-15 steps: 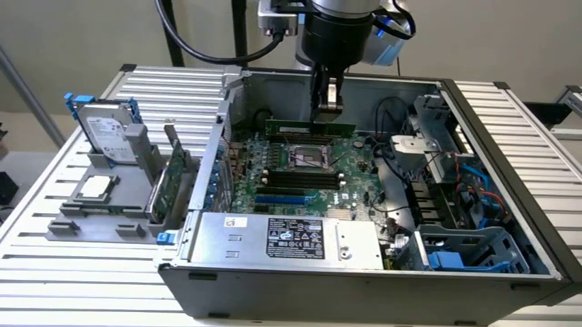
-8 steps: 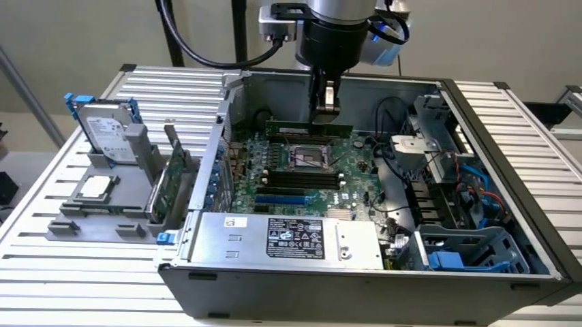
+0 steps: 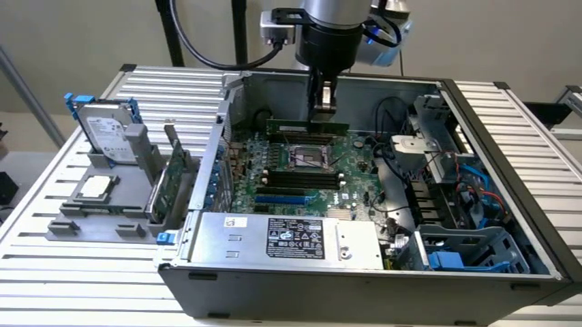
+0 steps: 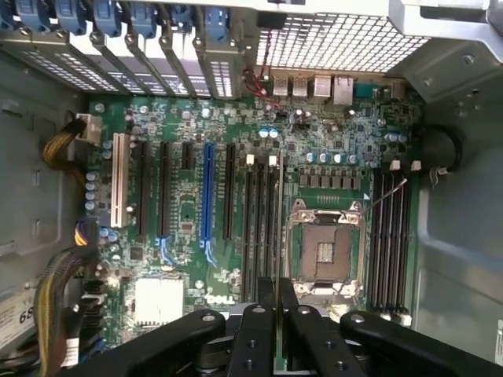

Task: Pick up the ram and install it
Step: 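Insert the ram into the slot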

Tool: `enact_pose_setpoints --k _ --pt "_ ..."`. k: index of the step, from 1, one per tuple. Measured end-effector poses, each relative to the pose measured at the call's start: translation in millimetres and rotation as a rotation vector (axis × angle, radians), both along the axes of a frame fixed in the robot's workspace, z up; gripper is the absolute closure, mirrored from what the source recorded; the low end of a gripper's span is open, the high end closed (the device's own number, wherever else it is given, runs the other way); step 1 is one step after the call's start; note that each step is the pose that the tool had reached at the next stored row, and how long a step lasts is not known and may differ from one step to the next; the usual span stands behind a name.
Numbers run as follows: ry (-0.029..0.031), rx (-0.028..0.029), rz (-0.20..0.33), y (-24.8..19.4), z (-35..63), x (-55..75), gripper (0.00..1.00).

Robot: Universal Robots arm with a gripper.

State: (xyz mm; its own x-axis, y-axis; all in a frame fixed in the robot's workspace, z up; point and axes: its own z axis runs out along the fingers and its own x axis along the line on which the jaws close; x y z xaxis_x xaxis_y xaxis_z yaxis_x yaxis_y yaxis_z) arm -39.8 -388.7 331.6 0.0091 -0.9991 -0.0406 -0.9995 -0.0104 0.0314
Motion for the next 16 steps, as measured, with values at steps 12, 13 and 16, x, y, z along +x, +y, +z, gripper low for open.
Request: enact_pose_setpoints --k 12,13,16 --pt "-0.0001 -0.0184 0.000 4.2 -20.4 0.3 1.00" --pt "-0.0001 -0.0193 0.000 4.2 -22.2 0.3 1.00" --pt "-0.0002 -0.0209 0.000 4.2 -27.7 0.3 1.00"
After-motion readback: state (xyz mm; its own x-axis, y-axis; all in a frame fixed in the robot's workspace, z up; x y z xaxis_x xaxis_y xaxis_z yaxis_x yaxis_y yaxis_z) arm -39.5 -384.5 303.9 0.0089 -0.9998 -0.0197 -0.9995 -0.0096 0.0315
